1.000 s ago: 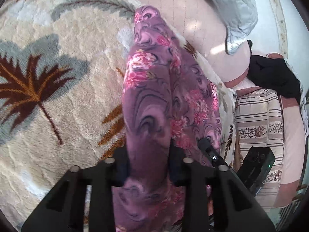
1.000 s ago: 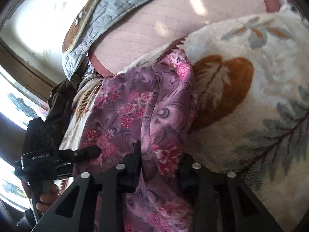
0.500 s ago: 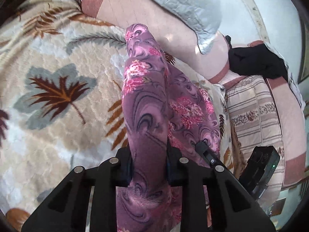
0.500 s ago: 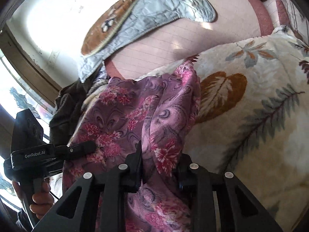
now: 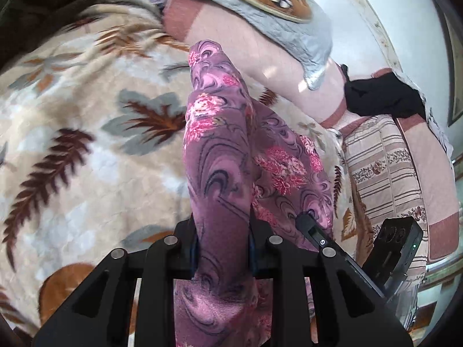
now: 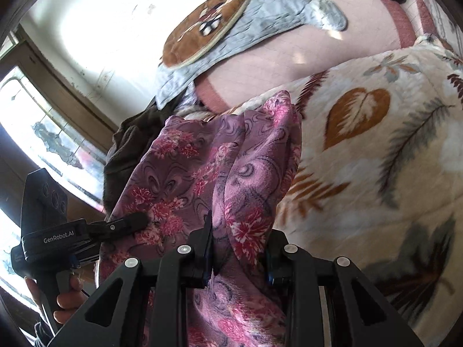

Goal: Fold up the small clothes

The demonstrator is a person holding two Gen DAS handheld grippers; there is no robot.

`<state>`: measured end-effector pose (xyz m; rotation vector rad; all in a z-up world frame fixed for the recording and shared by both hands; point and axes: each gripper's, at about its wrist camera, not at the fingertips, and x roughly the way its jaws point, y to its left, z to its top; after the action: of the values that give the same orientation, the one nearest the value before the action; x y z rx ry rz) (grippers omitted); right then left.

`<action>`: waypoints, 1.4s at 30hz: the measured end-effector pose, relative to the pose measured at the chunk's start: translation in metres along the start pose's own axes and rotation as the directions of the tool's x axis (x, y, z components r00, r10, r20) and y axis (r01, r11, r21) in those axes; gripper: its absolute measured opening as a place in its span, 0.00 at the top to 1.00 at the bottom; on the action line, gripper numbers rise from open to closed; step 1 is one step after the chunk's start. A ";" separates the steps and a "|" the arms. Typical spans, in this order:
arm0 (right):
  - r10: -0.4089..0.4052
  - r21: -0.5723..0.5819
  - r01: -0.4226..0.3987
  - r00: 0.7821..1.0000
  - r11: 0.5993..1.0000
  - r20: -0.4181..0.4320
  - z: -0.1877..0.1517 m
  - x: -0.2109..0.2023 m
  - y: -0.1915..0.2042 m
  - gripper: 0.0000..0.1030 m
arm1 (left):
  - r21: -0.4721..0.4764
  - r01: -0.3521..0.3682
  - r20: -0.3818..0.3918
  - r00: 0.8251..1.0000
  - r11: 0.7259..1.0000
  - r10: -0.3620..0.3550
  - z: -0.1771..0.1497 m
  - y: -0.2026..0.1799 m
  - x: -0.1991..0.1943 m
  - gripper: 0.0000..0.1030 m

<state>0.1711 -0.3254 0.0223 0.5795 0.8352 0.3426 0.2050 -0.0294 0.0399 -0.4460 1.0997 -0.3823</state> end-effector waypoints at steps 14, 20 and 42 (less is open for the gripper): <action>-0.043 0.023 0.048 0.984 0.999 -0.175 -0.063 0.063 -0.002 0.65 | -0.106 -0.060 -0.100 0.994 0.993 0.049 -0.035 0.102 0.022 0.50; -0.070 -0.019 0.070 0.997 0.997 0.033 -0.020 0.032 0.008 0.67 | 0.000 -0.013 0.042 0.999 1.000 0.013 0.004 0.059 0.005 0.49; -0.006 -0.161 -0.010 0.995 0.987 -0.100 -0.033 0.058 0.010 0.76 | 0.265 -0.265 0.009 0.962 0.927 0.272 -0.028 0.068 0.042 0.39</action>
<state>0.1815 -0.2772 -0.0237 0.4147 0.8936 0.4399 0.2019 0.0033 -0.0382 -0.0509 1.1018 -0.2871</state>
